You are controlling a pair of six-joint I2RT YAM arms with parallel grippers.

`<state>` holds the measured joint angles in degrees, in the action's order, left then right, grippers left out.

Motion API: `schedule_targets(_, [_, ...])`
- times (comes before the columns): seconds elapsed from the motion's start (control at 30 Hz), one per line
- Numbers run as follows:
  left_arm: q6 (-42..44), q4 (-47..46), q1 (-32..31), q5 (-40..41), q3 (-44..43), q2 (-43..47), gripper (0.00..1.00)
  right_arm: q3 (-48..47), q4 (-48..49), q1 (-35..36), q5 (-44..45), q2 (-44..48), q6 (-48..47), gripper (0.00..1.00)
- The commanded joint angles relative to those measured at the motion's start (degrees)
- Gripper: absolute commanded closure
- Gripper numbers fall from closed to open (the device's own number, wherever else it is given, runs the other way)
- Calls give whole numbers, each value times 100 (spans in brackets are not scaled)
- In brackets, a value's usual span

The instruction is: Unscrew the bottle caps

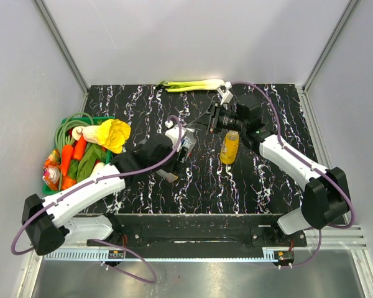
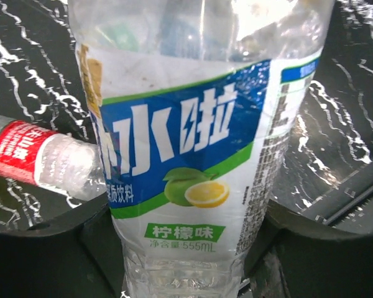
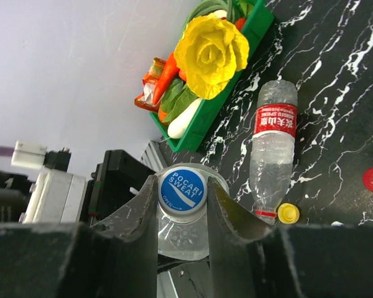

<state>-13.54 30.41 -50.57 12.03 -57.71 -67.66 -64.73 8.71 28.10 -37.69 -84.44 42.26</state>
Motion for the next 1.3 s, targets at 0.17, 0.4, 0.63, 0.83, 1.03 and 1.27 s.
schedule_targets(0.17, [-482,-1642,978,-2809,936,938,100,-31,895,20,-879,244,28,100])
schedule_targets(0.4, [-922,-2802,1417,-4286,1429,1299,100,-84,1150,12,-1196,376,89,100])
schedule_targets(0.63, [-1431,-4164,1479,-5877,1649,1343,99,-75,1519,12,-1583,631,10,100])
schedule_targets(0.83, [-2240,-5738,1488,-6915,1807,1255,97,-119,1853,12,-1899,815,-78,100])
schedule_targets(1.03, [-2889,-6757,1479,-7337,1746,1308,98,-23,2914,12,-2374,939,334,100])
schedule_targets(1.27, [-3374,-7497,1471,-7646,1711,1273,97,92,4191,3,-2427,947,1030,100])
